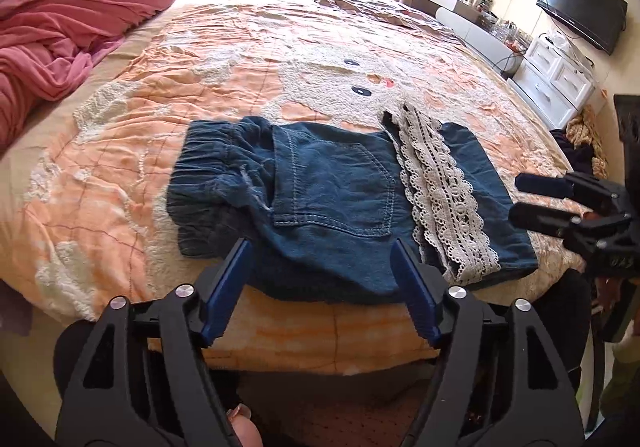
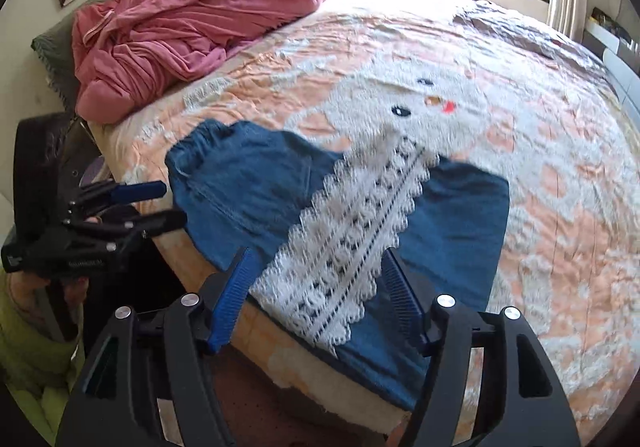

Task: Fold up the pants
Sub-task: 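Pinch the lace trim with the left gripper and smooth it flat, then move the right gripper to the elastic waistband and grasp it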

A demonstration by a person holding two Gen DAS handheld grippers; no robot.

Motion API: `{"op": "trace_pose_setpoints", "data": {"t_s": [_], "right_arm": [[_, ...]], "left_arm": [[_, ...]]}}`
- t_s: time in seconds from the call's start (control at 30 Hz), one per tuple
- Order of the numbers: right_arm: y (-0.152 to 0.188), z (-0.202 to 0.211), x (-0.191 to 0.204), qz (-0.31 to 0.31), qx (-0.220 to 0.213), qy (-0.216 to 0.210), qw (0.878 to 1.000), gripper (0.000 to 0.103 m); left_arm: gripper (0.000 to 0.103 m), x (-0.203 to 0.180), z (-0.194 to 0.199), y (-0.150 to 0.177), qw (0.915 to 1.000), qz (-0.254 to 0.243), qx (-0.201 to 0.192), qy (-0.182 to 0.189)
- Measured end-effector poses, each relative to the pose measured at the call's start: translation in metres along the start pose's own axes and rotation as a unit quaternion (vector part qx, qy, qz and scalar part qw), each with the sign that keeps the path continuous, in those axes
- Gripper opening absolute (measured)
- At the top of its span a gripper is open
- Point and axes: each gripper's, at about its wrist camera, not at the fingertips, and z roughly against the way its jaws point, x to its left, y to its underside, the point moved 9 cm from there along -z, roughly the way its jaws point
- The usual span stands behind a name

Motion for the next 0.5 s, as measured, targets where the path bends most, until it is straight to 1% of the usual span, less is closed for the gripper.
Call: {"op": "trace_pose_setpoints", "data": {"t_s": [0.03, 0.1, 0.17, 0.33, 0.5], "right_arm": [[-0.006, 0.0, 0.002, 0.004, -0.004, 0.0, 1.0, 0.07], [-0.018, 0.0, 0.005, 0.013, -0.01, -0.004, 1.0, 0.071], [-0.031, -0.003, 0.008, 0.021, -0.016, -0.005, 1.0, 0.075], [-0.057, -0.009, 0.023, 0.046, -0.028, -0.018, 0.998, 0.077], [-0.08, -0.024, 0.037, 0.071, -0.027, -0.036, 0.996, 0.08]], "left_arm": [[0.068, 0.002, 0.001, -0.001, 1.0, 0.002, -0.001, -0.001], [0.071, 0.008, 0.003, -0.002, 0.9999, 0.008, -0.003, -0.006], [0.074, 0.013, 0.004, -0.003, 0.9998, 0.012, -0.005, -0.013], [0.083, 0.024, 0.005, -0.006, 0.9994, 0.022, -0.006, -0.025], [0.088, 0.036, 0.004, -0.005, 0.9988, 0.031, -0.002, -0.036]]}}
